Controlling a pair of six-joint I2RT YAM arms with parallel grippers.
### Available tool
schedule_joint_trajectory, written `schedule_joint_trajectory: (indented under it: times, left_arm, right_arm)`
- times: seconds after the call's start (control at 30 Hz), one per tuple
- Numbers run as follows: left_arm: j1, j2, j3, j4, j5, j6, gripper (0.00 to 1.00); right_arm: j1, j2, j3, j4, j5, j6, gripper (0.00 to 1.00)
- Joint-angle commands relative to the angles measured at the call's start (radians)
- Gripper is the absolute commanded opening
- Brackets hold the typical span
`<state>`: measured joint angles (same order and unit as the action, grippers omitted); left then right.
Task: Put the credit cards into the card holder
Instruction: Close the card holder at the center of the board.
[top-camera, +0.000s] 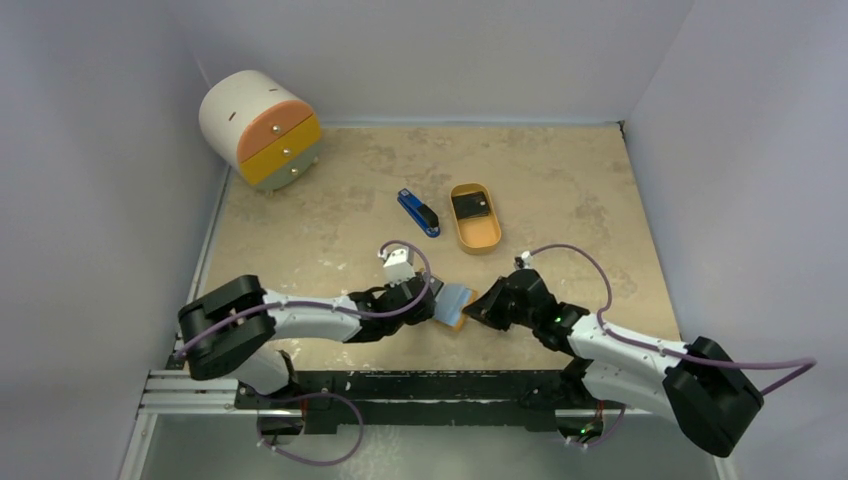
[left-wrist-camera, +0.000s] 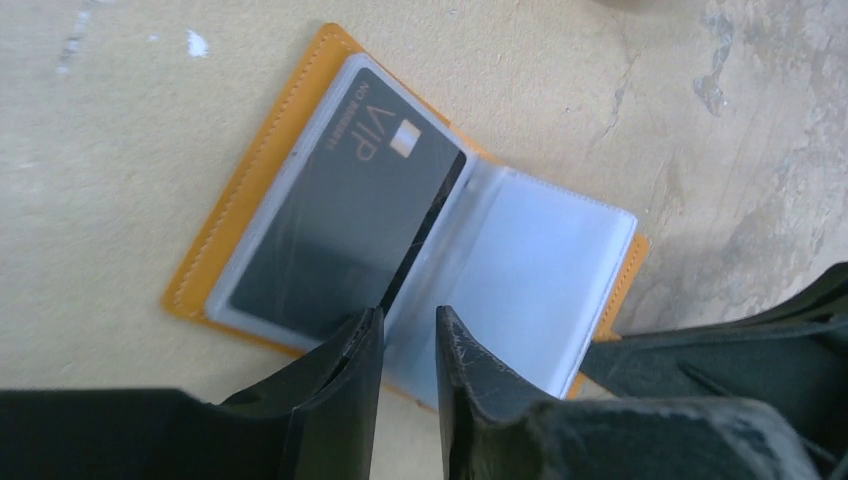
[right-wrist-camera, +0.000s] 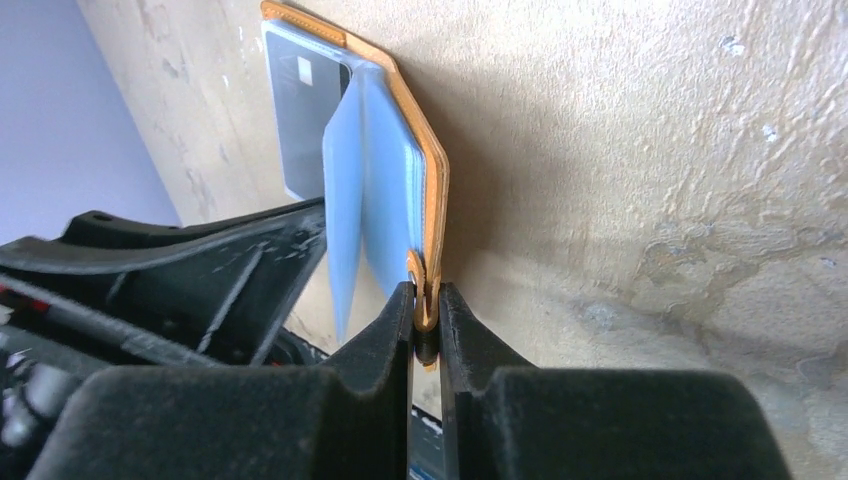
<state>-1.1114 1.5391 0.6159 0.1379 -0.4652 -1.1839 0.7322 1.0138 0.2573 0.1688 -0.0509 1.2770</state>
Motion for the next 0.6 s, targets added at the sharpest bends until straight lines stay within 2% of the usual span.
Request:
schedule_joint_trajectory:
  times: [0.0,0.17,0.3,0.4,0.57]
  left_arm:
    - [-0.001,-0.146,0.014,-0.218,-0.046,0.064,0.29]
    - [0.001,-0.366,-0.063,-0.361,-0.144,0.025,0.38]
    - [0.029,-0.486,-0.173,-0.338,-0.148,0.029,0.42]
    - [0.063,-0.484,-0.205,-0.287,-0.106,0.070,0.43]
    - [0.097,-0.394,-0.208,-0.172,-0.039,0.139,0.40]
  right_arm:
    - [-0.008,-0.009,0.030,-0.026,-0.016,-0.133,0.03]
    - [-0.009,-0.011,0.066,-0.074,-0.071,-0.239,0.03]
    - [-0.014,-0.004,0.069,-0.069,-0.121,-0.299,0.03]
    - [-0.017,0.020,0.079,-0.065,-0.165,-0.351,0.03]
    - [-0.017,0.013,0.114,-0.132,-0.213,-0.424,0.04]
